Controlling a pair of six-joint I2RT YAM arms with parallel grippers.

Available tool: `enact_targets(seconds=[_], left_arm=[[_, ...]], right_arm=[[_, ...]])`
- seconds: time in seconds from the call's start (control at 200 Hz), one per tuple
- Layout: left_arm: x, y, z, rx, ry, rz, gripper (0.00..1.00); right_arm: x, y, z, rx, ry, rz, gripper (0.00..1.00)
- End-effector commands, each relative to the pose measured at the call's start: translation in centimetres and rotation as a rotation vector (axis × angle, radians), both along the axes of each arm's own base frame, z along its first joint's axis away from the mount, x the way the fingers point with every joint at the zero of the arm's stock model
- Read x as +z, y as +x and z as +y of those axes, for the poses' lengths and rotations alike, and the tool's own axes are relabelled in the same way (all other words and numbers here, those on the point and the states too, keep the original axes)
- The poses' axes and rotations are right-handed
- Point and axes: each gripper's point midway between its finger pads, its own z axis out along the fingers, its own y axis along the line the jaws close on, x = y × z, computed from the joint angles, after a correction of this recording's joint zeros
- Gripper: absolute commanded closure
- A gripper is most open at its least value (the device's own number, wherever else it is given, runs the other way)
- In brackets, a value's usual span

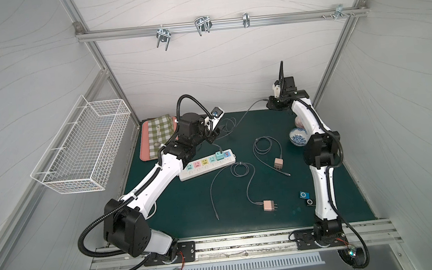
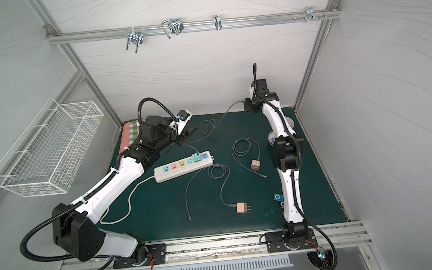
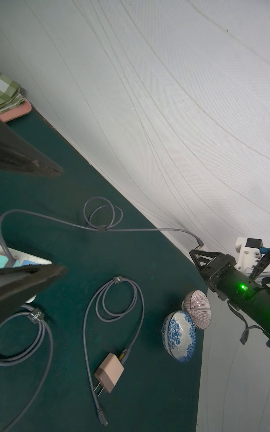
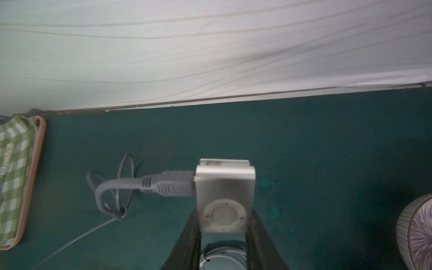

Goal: Charge mp3
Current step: Insert the charging cable into the MP3 player, then place the MP3 player at the center of the board.

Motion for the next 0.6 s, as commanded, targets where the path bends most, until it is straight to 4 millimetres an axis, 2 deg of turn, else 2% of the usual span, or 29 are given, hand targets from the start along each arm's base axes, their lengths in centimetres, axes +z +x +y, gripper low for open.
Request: enact_targets(seconds=[0.0,0.145,0.275,0.415,0.595], left_arm=[[0.7,0.0,0.4,0.014,-0.025,-0.002,0.47],[-0.4,0.1,0.1,0.003,-0.016,0.034,0.46],[-1.3,0.1,-0.2,-0.01,-0.013,0.063,0.47],[-2.0,0.2,-0.3,-0.016,0.002,0.09,0.47],[-2.8,-0.3,-0.5,-0.034,0.006,0.134,0.48]], right_arm=[[-2.1,0.0,-0.8,0.019,-0.07,0.032,0.73],[-7.3,-1.6,-0.7,0.076,-0.19,0.152,0.71],[-11.0,-3.5,-1.9,0.08,-0.275,0.268,0.69],[-13.1,-5.1,-3.1,0.073,-0.369,0.346,0.65],[-15.2,-6.1,-3.9,0.064,-0.379,0.407,0.59]])
